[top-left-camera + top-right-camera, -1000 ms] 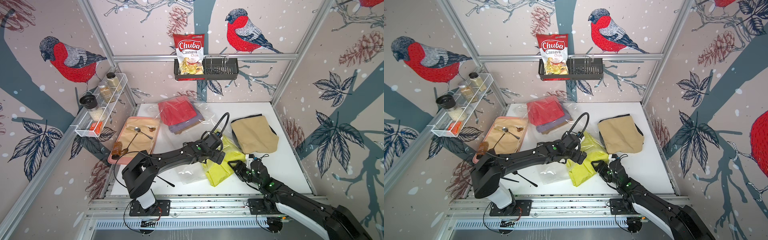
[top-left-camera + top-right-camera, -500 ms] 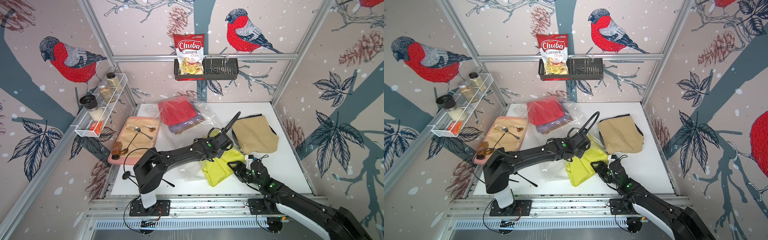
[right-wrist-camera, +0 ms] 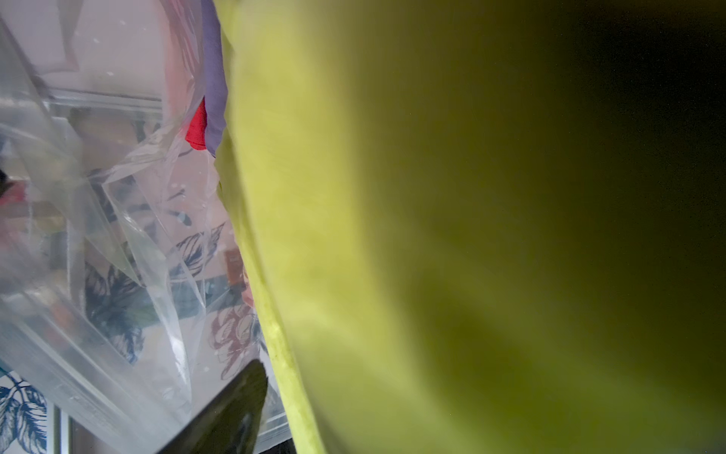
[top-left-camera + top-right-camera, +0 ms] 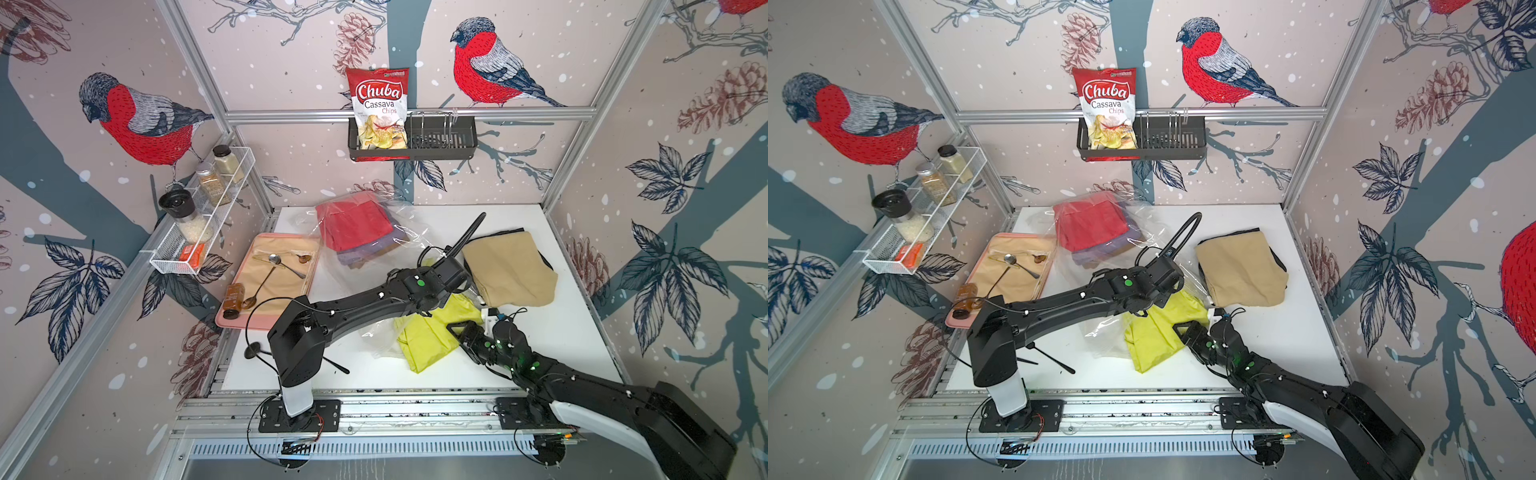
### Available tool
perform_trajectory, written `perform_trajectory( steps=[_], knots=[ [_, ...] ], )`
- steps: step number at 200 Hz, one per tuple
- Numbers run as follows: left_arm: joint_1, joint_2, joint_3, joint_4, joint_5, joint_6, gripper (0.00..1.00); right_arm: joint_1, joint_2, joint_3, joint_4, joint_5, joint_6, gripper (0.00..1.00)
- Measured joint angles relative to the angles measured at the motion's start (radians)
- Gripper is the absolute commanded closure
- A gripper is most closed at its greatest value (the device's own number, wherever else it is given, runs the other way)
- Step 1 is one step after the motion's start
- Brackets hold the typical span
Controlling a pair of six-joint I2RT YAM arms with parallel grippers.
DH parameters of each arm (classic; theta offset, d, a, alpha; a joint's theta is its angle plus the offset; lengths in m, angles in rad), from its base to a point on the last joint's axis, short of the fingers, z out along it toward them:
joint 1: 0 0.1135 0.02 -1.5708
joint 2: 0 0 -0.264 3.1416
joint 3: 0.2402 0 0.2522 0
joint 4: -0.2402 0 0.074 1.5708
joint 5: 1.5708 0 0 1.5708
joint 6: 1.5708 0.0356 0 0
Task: Take the trousers out of the vacuum bag
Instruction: Take out the trousers from the vacuum bag.
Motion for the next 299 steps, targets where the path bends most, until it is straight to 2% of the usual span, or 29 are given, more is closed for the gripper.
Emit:
perform_trajectory(
  steps=[29,60,85,119,157,219,299],
  knots=[
    [0.001,-0.004,-0.006,0.001,0.003,0.0,0.94,0.027,0.092,0.017,0.059,0.034,0.023,0.37],
    [0.009,-0.014,-0.026,0.005,0.01,0.0,0.95,0.033,0.137,0.02,0.088,0.057,0.044,0.59],
    [0.034,-0.035,-0.056,0.018,0.043,-0.005,0.95,0.033,0.095,0.043,0.041,0.068,0.045,0.8],
    [0.082,-0.069,-0.111,0.052,0.096,-0.013,0.95,0.004,-0.028,0.055,-0.046,0.074,0.026,0.96],
    [0.143,-0.077,-0.141,0.087,0.139,-0.029,0.95,-0.04,-0.192,0.053,-0.17,0.044,-0.005,0.99],
    [0.165,-0.066,-0.155,0.12,0.176,-0.034,0.95,-0.14,-0.459,0.095,-0.439,-0.041,-0.066,1.0],
    [0.18,-0.082,-0.142,0.127,0.183,-0.034,0.95,-0.221,-0.564,0.228,-0.677,-0.111,-0.141,0.99]
  ],
)
